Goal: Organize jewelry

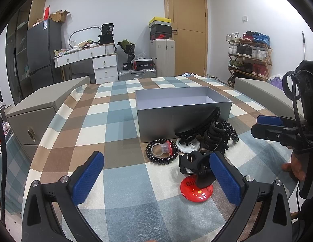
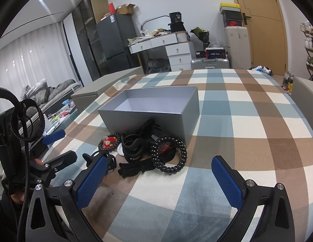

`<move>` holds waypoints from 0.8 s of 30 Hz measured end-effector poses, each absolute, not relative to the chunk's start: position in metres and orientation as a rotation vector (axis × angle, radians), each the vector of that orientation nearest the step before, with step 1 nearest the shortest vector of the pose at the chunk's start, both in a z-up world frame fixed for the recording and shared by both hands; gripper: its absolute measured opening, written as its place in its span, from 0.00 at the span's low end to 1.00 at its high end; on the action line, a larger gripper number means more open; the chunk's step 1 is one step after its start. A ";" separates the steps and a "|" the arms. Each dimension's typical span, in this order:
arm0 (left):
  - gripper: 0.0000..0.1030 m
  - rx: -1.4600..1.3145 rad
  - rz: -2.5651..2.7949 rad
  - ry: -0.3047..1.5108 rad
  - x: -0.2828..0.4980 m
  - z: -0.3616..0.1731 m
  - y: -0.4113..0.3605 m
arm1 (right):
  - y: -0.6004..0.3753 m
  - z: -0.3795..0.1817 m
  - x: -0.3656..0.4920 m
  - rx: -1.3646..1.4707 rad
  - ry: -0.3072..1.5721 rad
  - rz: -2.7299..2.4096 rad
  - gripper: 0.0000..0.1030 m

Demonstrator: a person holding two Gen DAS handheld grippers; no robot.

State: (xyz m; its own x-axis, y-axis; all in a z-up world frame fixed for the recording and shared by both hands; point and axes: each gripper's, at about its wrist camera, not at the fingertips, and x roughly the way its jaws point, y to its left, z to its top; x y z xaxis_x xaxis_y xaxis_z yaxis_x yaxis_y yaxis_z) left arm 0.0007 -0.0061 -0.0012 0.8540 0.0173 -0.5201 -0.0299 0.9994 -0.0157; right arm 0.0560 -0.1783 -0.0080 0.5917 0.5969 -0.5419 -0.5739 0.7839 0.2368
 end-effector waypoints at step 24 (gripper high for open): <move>0.99 -0.076 -0.041 0.598 0.010 0.007 0.000 | -0.166 -0.008 0.075 -0.004 0.724 0.685 0.97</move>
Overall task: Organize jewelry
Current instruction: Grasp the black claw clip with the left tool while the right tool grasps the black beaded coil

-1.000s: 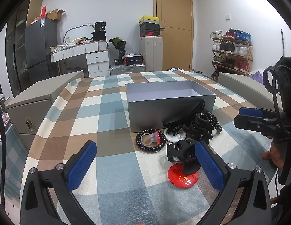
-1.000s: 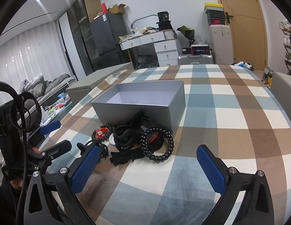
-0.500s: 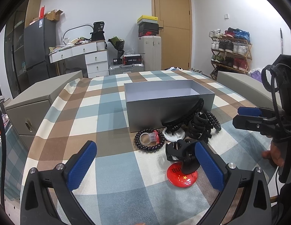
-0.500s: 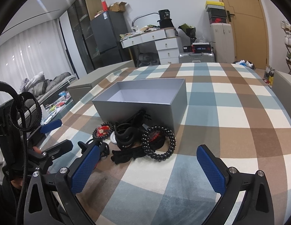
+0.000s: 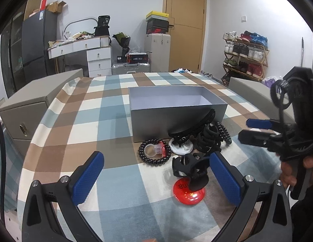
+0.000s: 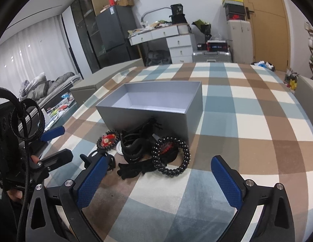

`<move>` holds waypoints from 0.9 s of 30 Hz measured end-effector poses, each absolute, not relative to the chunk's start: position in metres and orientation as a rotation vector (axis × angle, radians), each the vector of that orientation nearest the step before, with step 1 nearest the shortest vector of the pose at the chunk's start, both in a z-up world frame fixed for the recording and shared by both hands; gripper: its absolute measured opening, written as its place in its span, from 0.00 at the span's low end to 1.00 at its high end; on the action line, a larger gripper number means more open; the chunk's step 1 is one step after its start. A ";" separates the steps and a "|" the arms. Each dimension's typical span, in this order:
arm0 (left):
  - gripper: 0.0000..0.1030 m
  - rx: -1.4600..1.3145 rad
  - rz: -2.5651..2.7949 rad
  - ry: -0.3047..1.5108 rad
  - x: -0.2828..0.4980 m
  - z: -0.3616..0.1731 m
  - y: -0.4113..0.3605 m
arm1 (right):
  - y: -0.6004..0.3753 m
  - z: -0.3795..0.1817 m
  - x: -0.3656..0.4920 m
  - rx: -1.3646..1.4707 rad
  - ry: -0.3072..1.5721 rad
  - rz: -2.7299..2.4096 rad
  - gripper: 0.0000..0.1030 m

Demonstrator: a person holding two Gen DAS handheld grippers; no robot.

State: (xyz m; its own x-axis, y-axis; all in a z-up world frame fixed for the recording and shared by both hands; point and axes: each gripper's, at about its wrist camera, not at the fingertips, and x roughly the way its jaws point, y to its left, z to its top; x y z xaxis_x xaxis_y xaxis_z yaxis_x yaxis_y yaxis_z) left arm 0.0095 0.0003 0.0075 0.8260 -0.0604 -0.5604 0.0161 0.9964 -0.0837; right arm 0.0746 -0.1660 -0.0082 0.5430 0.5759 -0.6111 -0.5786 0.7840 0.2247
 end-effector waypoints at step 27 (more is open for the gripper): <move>0.92 -0.121 -0.163 0.699 0.014 -0.006 -0.024 | -0.159 -0.010 0.072 0.029 0.734 0.781 0.08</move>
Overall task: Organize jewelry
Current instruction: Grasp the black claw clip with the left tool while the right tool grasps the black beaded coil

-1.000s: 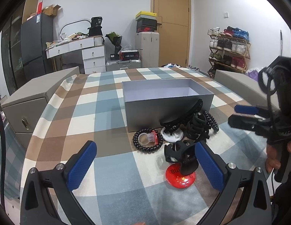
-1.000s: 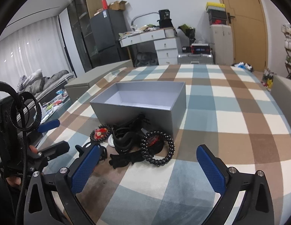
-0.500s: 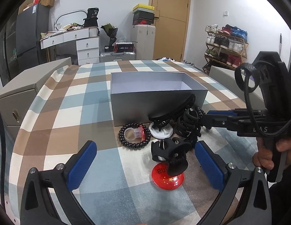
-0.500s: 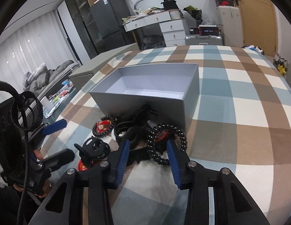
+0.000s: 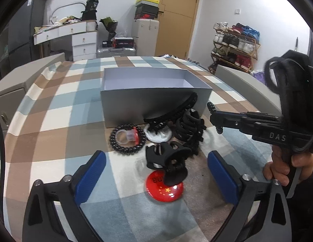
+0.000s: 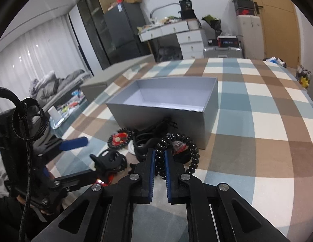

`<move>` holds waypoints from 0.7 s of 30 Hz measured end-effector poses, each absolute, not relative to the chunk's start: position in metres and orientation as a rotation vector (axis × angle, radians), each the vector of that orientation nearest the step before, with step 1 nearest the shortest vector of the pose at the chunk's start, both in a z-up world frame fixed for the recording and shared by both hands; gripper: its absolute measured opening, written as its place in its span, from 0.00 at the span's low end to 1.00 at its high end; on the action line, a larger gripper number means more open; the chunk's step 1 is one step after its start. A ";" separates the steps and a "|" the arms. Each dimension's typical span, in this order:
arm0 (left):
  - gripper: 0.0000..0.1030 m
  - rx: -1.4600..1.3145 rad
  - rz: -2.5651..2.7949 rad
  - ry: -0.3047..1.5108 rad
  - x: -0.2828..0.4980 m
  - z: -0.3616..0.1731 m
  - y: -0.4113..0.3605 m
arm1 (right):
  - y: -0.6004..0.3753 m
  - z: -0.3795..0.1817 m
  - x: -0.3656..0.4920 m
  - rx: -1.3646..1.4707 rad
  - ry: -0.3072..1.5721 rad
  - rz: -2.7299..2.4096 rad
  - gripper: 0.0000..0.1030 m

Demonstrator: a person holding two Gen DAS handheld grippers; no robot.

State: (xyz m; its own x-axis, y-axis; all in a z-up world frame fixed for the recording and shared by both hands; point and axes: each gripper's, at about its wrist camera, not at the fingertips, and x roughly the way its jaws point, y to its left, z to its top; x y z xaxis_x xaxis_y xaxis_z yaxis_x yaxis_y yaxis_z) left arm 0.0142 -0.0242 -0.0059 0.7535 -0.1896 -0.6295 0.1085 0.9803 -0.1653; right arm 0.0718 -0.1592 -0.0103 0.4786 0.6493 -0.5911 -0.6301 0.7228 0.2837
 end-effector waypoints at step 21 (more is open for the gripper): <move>0.39 -0.108 -0.177 0.695 0.016 -0.009 -0.038 | -0.168 -0.007 0.067 0.091 0.710 0.814 0.09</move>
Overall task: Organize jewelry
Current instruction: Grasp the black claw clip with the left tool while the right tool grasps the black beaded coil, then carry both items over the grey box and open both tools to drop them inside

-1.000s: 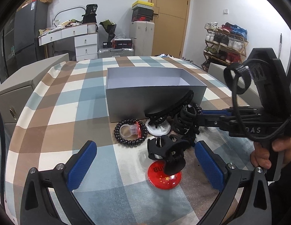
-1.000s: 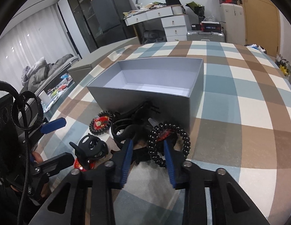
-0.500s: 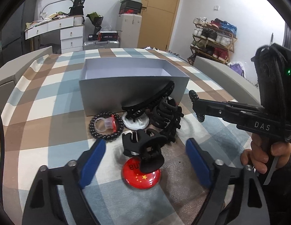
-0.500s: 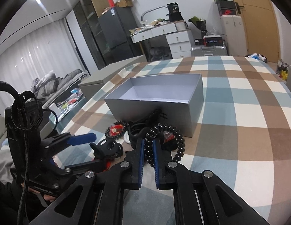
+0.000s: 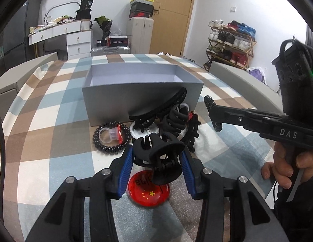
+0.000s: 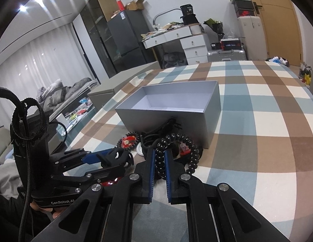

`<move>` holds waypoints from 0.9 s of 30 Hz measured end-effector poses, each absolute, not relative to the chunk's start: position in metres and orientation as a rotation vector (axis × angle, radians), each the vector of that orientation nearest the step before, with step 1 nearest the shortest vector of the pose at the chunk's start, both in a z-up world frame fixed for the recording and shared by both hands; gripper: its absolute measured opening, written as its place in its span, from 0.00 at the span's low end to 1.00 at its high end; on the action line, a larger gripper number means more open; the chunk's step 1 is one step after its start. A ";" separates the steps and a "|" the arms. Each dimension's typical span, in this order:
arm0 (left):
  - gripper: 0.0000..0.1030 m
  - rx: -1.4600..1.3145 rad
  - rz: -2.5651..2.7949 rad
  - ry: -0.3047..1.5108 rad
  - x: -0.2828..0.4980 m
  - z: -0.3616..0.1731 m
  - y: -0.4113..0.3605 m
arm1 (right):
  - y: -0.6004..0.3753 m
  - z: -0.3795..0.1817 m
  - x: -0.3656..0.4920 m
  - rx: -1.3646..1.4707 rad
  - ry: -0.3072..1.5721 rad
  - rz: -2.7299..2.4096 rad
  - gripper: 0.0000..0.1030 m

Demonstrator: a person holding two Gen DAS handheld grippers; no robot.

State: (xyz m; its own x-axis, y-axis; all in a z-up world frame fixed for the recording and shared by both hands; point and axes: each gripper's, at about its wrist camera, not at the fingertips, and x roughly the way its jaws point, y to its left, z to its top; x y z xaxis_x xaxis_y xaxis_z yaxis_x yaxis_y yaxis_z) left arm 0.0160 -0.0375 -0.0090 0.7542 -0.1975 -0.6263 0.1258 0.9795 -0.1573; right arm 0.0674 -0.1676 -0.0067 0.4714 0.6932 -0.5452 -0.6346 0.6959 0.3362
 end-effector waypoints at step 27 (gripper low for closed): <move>0.39 -0.153 -0.041 0.460 0.071 0.053 0.005 | -0.155 0.081 0.113 0.236 0.557 0.815 0.09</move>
State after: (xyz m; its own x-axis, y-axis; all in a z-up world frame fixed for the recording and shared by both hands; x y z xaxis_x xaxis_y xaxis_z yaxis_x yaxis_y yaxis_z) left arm 0.0707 0.0047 0.0528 0.8956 -0.0739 -0.4387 0.0049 0.9877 -0.1564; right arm 0.1135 -0.1552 0.0810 0.5531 0.7426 -0.3777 -0.6219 0.6697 0.4059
